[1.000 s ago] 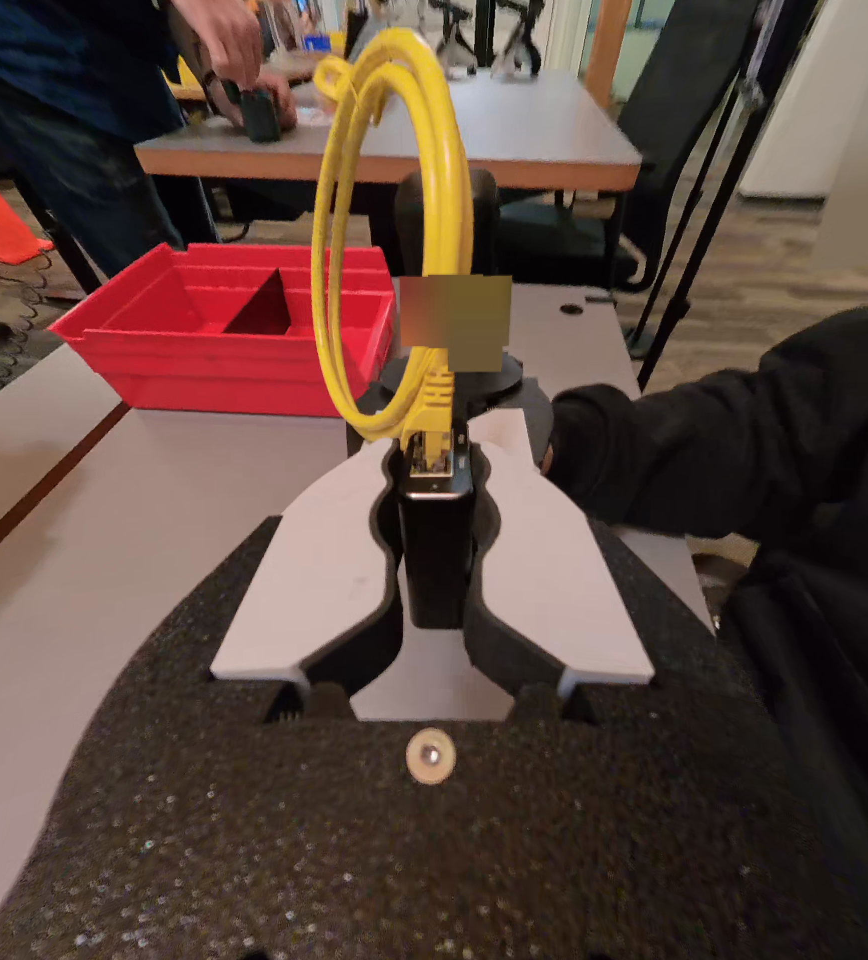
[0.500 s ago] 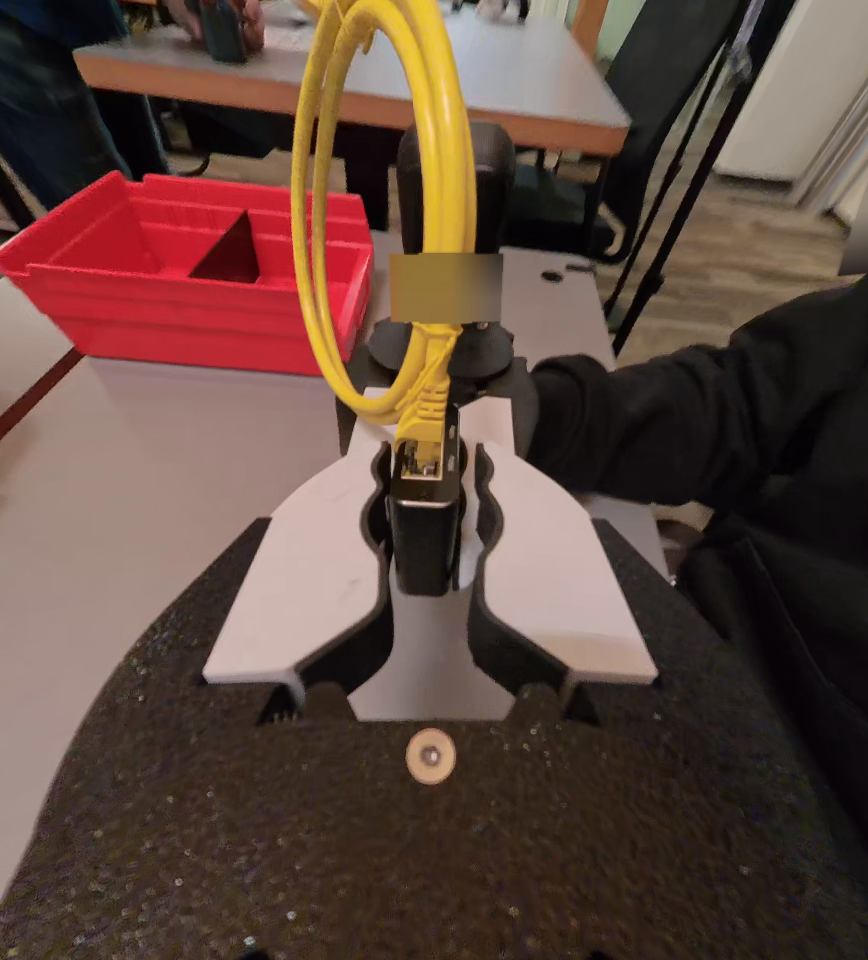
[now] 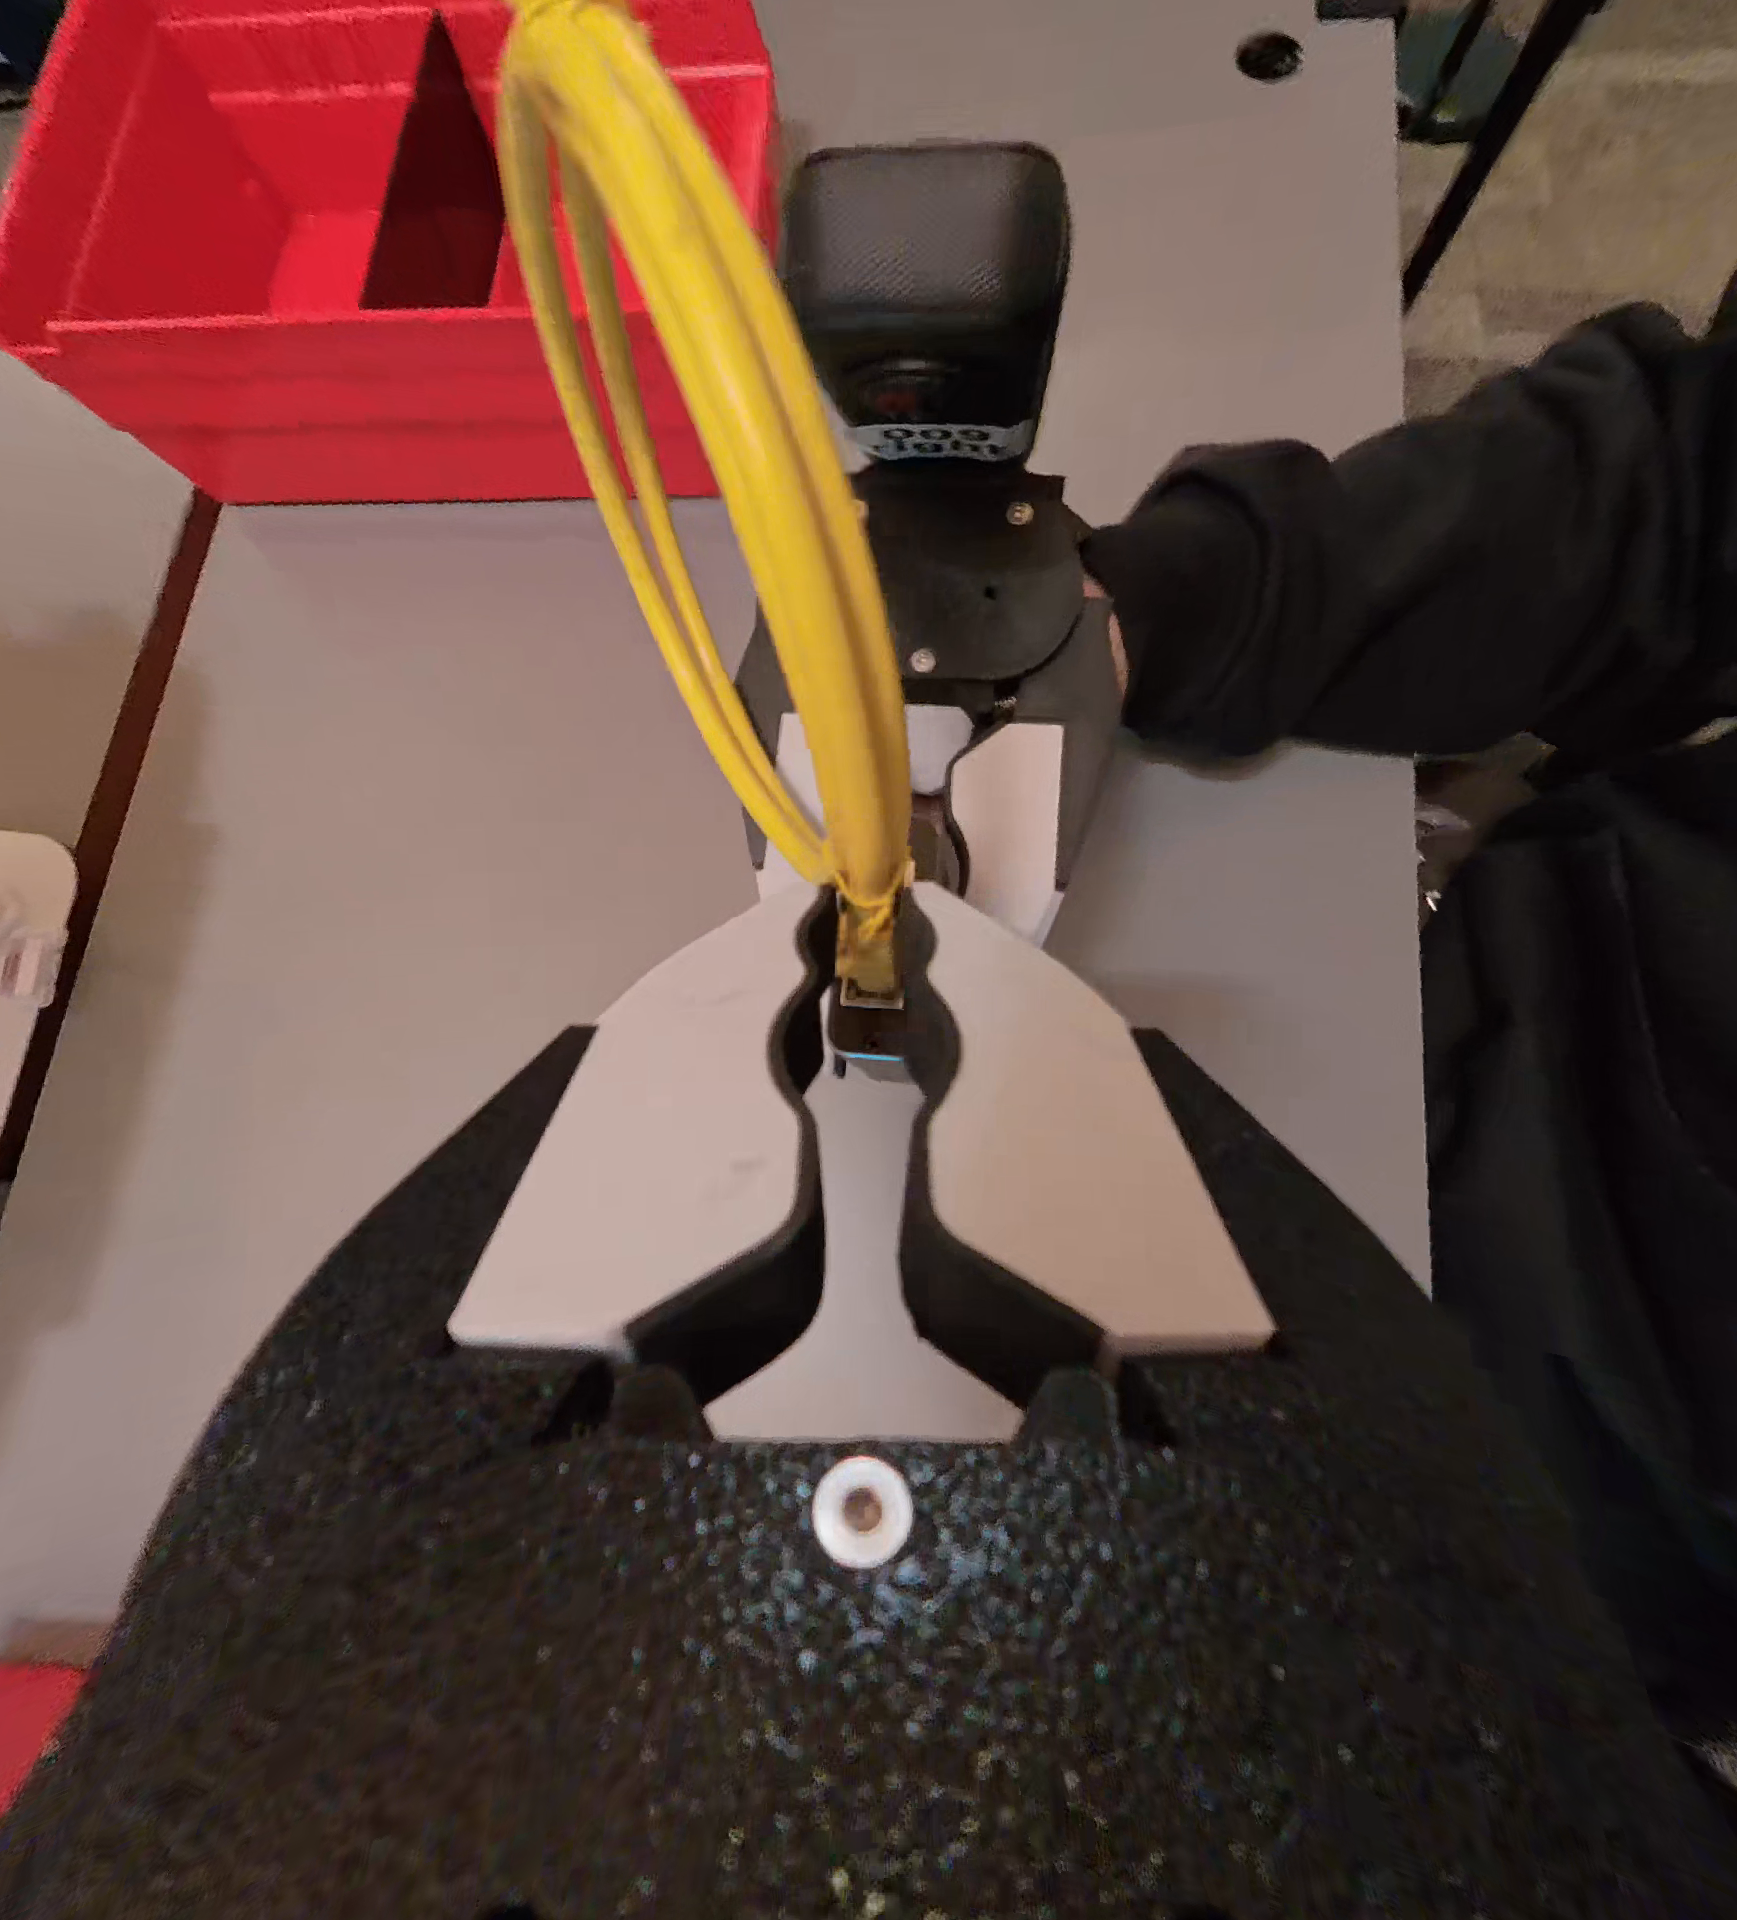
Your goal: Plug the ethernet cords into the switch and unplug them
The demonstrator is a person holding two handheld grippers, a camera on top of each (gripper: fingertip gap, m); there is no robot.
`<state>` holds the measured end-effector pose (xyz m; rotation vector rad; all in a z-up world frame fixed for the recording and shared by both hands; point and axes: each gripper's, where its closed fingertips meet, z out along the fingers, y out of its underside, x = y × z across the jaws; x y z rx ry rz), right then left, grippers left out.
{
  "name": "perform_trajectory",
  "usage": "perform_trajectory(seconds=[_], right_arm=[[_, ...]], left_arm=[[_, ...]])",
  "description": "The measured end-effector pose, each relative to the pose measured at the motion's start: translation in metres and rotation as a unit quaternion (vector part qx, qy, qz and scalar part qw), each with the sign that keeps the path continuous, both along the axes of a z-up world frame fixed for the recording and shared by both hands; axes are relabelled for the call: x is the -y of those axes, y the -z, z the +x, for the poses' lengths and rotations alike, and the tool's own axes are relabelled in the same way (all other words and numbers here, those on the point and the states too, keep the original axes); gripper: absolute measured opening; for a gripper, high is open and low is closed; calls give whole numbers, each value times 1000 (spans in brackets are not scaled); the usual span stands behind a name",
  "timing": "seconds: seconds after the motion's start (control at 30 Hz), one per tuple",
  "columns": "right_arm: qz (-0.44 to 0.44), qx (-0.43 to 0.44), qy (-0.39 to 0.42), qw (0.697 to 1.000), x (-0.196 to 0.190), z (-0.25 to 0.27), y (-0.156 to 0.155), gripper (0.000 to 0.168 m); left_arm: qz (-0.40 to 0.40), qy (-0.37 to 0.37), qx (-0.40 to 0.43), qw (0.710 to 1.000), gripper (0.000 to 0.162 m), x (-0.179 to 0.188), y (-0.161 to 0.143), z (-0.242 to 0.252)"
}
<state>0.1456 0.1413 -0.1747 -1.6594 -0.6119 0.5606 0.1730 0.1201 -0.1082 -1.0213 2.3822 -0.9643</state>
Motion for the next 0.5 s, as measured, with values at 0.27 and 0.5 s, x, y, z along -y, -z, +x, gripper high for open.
perform_trajectory(seconds=[0.27,0.5], right_arm=[[-5,3,-9,1000,2,-1,1,27],[12,-17,-4,1000,2,2,-7,27]], left_arm=[[39,36,-69,996,9,0,3,-6],[64,41,-100,992,9,-7,2,-10]])
